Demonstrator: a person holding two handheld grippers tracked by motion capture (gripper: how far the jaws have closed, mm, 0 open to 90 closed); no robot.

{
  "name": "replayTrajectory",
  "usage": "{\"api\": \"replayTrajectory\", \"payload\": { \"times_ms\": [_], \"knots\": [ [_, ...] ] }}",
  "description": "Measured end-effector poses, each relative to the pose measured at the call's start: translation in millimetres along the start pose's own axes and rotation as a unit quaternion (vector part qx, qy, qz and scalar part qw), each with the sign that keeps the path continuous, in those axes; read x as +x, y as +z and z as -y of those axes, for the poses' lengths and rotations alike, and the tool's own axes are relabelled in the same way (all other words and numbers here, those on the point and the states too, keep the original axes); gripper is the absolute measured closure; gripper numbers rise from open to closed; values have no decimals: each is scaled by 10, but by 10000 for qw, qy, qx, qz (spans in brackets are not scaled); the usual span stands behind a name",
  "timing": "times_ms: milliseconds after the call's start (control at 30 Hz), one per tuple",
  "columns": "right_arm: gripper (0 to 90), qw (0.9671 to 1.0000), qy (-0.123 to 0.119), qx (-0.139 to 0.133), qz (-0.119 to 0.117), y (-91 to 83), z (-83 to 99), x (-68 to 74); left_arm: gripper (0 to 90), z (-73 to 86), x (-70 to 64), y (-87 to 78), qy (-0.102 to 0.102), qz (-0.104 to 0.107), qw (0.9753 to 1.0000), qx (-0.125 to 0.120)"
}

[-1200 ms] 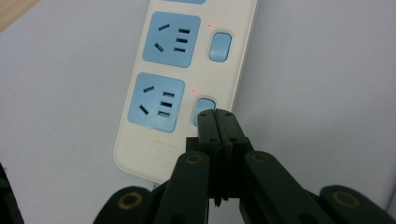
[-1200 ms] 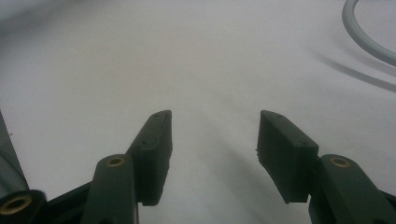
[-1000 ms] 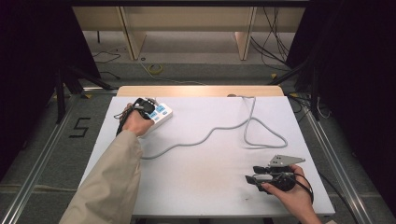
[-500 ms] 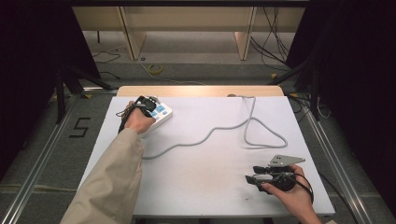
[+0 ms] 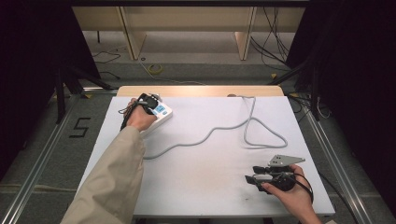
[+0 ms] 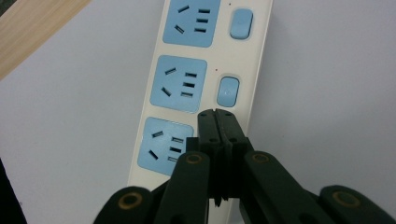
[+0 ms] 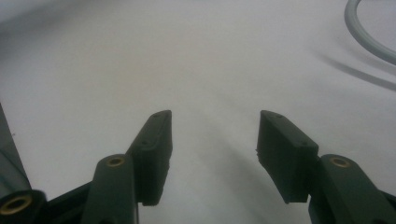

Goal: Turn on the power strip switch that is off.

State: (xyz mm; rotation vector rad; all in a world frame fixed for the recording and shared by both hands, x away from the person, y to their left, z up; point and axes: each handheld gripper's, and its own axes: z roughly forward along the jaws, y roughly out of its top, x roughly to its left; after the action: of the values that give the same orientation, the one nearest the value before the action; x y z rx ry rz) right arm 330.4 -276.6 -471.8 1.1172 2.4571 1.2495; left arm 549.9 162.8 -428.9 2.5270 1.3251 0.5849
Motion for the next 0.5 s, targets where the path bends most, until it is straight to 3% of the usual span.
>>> {"api": "replayTrajectory", "payload": {
  "times_ms": [400,500],
  "knots": [
    [462,10000,-1,1,-6,-4,-1,-2,898,-93,1,17,169,-48,9998,-18],
    [462,10000,-2,2,-10,-3,0,-1,897,-99,-9,36,127,-39,9999,-57]
  ]
}}
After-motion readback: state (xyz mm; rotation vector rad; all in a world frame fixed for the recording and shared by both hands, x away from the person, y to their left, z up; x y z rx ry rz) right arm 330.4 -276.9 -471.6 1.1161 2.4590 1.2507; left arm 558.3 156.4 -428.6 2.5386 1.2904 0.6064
